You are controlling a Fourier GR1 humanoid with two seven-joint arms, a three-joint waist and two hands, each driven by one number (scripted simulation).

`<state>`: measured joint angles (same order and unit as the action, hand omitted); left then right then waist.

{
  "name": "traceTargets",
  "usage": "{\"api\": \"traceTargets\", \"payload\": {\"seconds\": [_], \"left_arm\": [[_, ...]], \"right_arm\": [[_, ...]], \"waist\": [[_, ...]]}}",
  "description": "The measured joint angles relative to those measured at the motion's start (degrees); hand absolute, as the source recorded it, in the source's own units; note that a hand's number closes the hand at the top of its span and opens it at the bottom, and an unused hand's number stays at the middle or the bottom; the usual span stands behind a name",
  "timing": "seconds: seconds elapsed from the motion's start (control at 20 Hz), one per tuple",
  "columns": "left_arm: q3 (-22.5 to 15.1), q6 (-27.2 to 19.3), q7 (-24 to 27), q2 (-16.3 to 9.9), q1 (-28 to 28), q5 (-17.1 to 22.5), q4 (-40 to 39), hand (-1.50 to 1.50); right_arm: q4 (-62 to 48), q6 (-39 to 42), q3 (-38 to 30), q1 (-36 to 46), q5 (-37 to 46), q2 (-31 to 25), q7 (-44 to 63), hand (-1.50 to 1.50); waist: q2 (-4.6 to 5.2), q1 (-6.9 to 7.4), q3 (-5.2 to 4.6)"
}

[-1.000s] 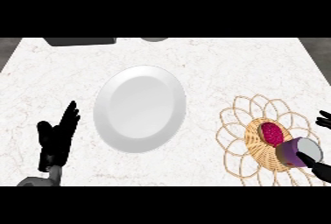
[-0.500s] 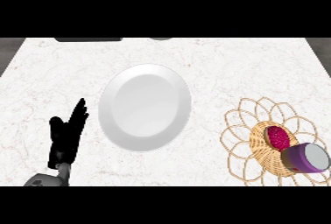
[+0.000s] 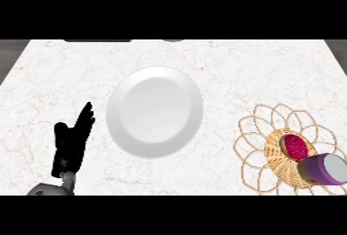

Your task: Pick the can from the placemat and place it in the plate

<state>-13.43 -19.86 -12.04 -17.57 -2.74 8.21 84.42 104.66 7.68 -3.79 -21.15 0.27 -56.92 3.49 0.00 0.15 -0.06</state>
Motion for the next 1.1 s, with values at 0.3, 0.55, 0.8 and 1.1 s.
{"api": "traceTargets", "payload": {"seconds": [0.3, 0.55, 0.8, 1.1], "left_arm": [[1.0, 1.1, -0.3, 0.4, 1.3, -1.2, 1.5, 0.00], [2.0, 1.8, -1.0, 1.9, 0.9, -2.7, 1.1, 0.00], [3.2, 2.8, -1.1, 3.2, 1.4, -4.1, 1.1, 0.00], [4.7, 3.8, -1.4, 5.2, 0.2, -6.2, 0.1, 0.00]], "right_arm": [[-2.0, 6.1, 2.1, 5.1, 2.8, 2.3, 5.6, -1.50], [-4.1, 9.5, 2.5, 8.0, 7.0, 6.5, 6.6, -1.50], [-4.3, 13.6, 1.7, 10.3, 10.4, 10.4, 7.6, -1.50], [-5.8, 16.6, 0.2, 10.8, 15.4, 15.5, 6.6, -1.50]], "waist": [[0.00, 0.05, 0.04], [-0.01, -0.12, 0.06], [-0.02, -0.20, 0.06], [-0.03, -0.27, 0.06]]}}
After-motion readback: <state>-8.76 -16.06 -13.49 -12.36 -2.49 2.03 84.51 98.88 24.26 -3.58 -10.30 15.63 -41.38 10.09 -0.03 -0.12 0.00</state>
